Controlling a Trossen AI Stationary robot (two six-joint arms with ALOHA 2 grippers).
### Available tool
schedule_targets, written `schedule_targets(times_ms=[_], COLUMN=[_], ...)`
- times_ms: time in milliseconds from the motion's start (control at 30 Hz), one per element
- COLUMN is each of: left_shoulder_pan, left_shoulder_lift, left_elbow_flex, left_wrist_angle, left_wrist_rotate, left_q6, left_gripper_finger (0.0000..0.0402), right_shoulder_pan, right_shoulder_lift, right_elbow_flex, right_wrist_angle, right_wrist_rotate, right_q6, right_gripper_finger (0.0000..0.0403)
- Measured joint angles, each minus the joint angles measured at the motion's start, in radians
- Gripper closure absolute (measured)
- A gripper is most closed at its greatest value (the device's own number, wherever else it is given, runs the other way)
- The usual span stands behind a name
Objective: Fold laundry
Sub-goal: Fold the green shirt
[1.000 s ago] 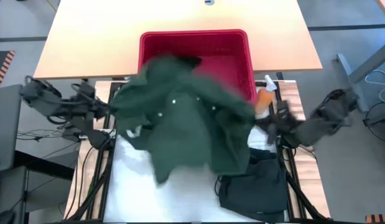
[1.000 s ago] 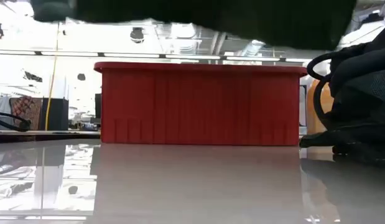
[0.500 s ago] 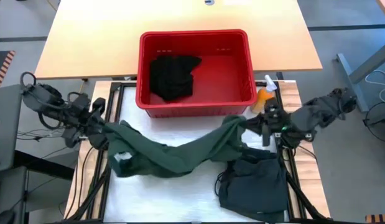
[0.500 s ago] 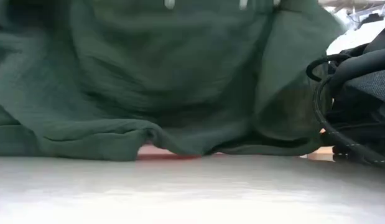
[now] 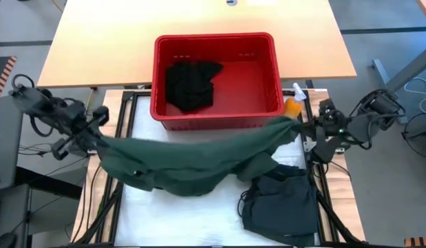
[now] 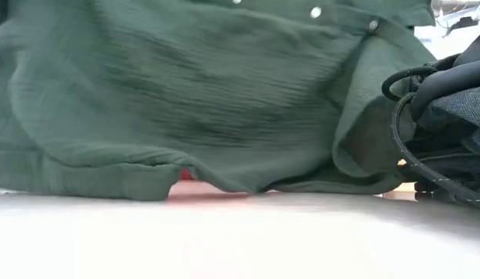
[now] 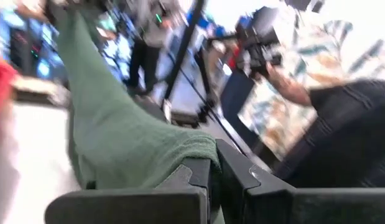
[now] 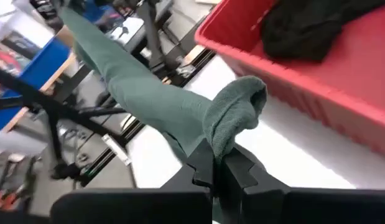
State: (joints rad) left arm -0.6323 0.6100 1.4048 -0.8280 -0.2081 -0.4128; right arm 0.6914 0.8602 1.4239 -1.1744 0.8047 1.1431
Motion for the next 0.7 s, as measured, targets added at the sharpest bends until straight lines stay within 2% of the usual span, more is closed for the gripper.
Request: schedule_targets(times_ms=[100,233,400,500,567,633,700], left_shoulder_pan=[0.000,0.000,0.000,-0.002,-0.011,-0.024,-0.037], left_shoulder_lift=[-0.035,-0.074,-0.105,-0.114,-0.115,-0.115,-0.115], left_elbow_flex=[0.000,0.000,0.000,0.014,0.035,0.043,0.044], left_wrist_angle=[0.042,0.136,0.262,0.317,0.331,0.331,0.326], left_wrist_rotate=[-0.093,-0.252,-0.406,-0.446,-0.455,-0.471,-0.508], left_q6=[0.063,0.180,0.338,0.423,0.470,0.496,0.506], left_gripper_finger=[0.0402,0.0402,0.0402,0.0401,0.0401,0.0401,0.0401], right_shoulder_pan=[0.000,0.000,-0.015,-0.056,-0.101,-0.158,-0.218], right_shoulder_lift=[-0.007,-0.015,-0.018,-0.033,-0.032,-0.025,-0.013], right_elbow_flex=[0.000,-0.001,-0.001,-0.001,-0.001,0.000,0.000], right_wrist_angle=[0.005,0.034,0.212,0.371,0.468,0.524,0.513], right_wrist_rotate=[0.066,0.209,0.360,0.351,0.297,0.217,0.080], right_q6=[-0.076,-0.183,-0.431,-0.651,-0.779,-0.845,-0.838], right_gripper_finger=[0.0377,0.0377,0.0378,0.0378,0.0378,0.0378,0.0378])
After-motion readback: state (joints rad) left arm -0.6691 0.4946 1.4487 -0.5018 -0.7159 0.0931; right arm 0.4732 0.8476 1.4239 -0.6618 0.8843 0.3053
